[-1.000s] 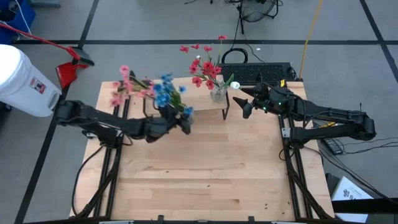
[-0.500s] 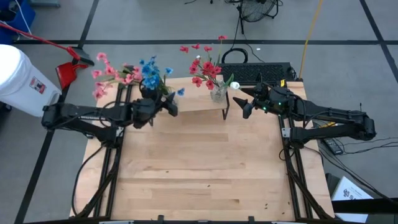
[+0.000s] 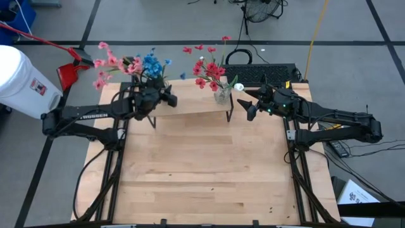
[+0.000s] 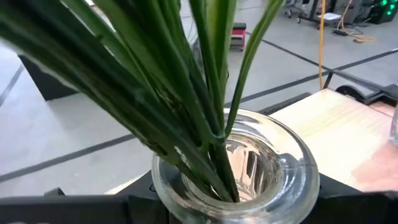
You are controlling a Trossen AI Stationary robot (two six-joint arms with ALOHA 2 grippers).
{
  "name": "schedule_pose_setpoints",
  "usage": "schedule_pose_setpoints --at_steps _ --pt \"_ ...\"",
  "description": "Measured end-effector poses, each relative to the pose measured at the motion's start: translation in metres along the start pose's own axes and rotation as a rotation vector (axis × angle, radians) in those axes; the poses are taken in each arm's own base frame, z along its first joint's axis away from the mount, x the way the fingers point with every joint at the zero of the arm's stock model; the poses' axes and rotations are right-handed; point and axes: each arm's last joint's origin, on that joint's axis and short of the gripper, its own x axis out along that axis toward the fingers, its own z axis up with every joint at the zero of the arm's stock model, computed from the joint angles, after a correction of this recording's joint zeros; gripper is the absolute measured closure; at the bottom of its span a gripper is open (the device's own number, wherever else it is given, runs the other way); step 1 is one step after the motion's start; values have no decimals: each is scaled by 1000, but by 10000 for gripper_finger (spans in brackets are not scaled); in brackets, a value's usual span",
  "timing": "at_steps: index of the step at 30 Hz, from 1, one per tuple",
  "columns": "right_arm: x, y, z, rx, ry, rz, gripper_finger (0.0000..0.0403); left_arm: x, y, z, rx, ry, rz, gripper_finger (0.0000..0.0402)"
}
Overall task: Pick and place flowers into a vace then onto a shelf
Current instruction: Put the transparent vase on the shelf
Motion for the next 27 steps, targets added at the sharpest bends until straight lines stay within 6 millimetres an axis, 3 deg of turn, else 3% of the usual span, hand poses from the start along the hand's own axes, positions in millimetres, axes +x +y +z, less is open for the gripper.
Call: schedule_pose_setpoints --at_steps 10,19,27 --pt "0 0 0 -5 1 0 110 7 -1 -5 -51 49 -23 232" --pt "0 0 0 -8 1 -1 110 8 -1 -8 -73 72 -38 97" --pt "0 0 0 -8 1 -1 110 8 -2 -8 -116 70 -42 37"
